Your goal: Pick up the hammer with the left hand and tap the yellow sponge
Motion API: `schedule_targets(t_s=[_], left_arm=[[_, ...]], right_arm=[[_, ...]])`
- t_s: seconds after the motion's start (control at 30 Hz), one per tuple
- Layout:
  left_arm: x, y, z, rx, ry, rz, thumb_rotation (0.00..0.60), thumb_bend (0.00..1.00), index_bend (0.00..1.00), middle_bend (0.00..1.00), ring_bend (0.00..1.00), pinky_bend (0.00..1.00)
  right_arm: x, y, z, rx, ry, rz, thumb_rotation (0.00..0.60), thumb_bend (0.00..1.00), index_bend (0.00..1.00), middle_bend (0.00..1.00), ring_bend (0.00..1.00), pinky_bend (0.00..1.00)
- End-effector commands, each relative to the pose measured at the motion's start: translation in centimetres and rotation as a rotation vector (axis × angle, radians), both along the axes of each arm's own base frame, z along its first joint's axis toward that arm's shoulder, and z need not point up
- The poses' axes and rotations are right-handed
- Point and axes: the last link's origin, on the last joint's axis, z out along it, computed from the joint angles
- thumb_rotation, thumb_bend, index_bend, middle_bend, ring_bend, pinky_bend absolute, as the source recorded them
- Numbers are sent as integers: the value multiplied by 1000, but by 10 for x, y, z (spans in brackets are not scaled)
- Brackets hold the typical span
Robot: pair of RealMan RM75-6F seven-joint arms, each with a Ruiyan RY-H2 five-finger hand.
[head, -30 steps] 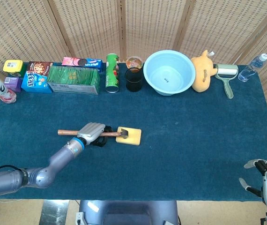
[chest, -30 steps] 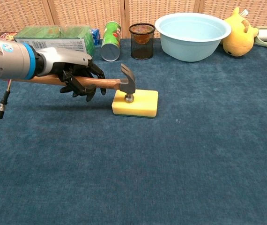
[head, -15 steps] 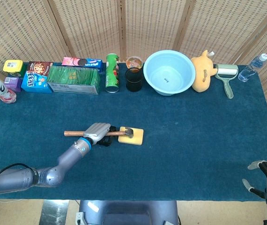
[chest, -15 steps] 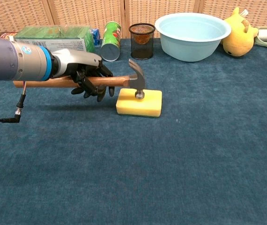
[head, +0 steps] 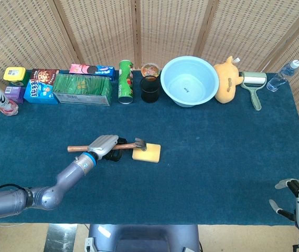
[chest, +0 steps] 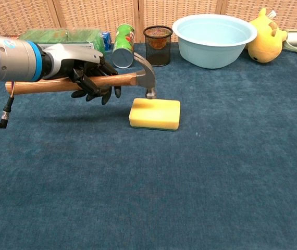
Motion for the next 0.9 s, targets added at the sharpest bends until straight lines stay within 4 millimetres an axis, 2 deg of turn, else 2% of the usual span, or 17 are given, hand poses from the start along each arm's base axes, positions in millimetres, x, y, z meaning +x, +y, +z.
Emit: schedule_targets(t_s=[0.03, 0.23, 0.37, 0.5, 0.6, 0.8, 0.9], left_arm=[[-4, 0, -15, -27, 26, 6, 600, 784, 476, 594, 663, 770], [-8, -1, -35, -56, 85, 11, 600, 782, 475, 594, 663, 770], [-3, -1, -34, -48, 69, 16, 600, 783, 476, 595, 664, 770], [4, -1, -17, -7, 3, 13, 600, 783, 478, 597, 665, 770], [-1, -4, 2, 16, -34, 18, 600, 782, 478, 597, 665, 770], [-33, -7, 31, 61, -52, 67, 600, 776, 477, 597, 666, 770], [-52, -13, 39, 71, -36, 82, 600, 769, 476, 597, 665, 770]], right_arm=[[-2, 1, 0, -2, -1, -7, 600, 218, 457, 413, 332, 249], [-5, 2, 2, -7, -6, -16, 600, 218, 457, 413, 332, 249], [-5, 2, 2, -8, -5, -15, 600, 218, 457, 413, 332, 249], [-4, 2, 2, -10, -4, -11, 600, 217, 457, 413, 332, 249], [-3, 2, 2, -17, -3, -8, 600, 218, 458, 413, 332, 248], [0, -5, -3, 6, -1, 3, 600, 218, 457, 413, 333, 249], [4, -10, -7, 22, 1, 18, 600, 218, 457, 413, 332, 249]])
